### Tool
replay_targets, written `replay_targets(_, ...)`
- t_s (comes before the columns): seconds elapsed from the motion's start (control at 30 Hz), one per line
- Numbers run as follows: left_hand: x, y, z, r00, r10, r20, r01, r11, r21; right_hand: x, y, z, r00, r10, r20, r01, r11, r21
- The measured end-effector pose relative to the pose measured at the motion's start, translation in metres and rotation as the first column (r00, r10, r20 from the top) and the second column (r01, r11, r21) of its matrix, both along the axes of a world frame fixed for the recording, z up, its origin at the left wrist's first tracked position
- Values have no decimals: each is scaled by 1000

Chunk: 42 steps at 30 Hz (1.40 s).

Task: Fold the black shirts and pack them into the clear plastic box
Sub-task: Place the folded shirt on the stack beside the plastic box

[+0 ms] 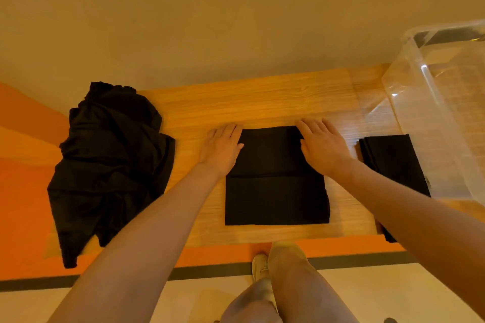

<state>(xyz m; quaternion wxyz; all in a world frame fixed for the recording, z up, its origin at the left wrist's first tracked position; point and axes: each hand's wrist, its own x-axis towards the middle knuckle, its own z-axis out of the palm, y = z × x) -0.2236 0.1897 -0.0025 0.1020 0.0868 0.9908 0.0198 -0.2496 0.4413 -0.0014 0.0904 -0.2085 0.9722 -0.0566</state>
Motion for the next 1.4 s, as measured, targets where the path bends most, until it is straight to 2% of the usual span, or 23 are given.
replay_targets(0.17, -28, -3, 12, 992, -121, 30, 123, 989, -83, -35, 3, 10, 994, 64, 89, -65, 998, 14)
replay_targets(0.3, -43, -1, 18, 975, 92, 201, -111, 990, 86, -51, 4, 18, 970, 29, 242, -29, 1000, -4)
replay_targets(0.43, -53, 7, 24, 925, 182, 334, -216, 974, 65, -64, 0, 23, 954, 14, 300, -37, 997, 73)
replay_targets(0.6, -45, 11, 29, 978, 87, 191, -87, 996, -12, -60, 0, 22, 966, 57, 253, -72, 996, 54)
replay_targets(0.77, -23, 6, 30, 995, 94, 17, -96, 988, 125, -45, 9, 23, 984, 20, 179, 6, 990, -143)
replay_targets(0.87, -5, 3, 32, 990, 30, -137, 0, 977, 215, -30, 16, 23, 994, 48, 94, -19, 958, -286)
replay_targets(0.97, 16, -1, 31, 968, -35, -250, 98, 965, 243, -10, 23, 24, 998, 64, -10, -63, 931, -359)
replay_targets(1.07, 38, -3, 33, 954, -16, -301, 117, 939, 322, 15, 30, 25, 984, 115, -137, -160, 909, -385)
replay_targets(1.17, 60, -4, 35, 949, 24, -314, 104, 917, 386, 41, 39, 26, 973, 133, -191, -202, 889, -410)
replay_targets(1.4, 121, -11, 19, 927, -79, -368, 218, 909, 354, 99, 48, 17, 964, 138, -229, -219, 898, -381)
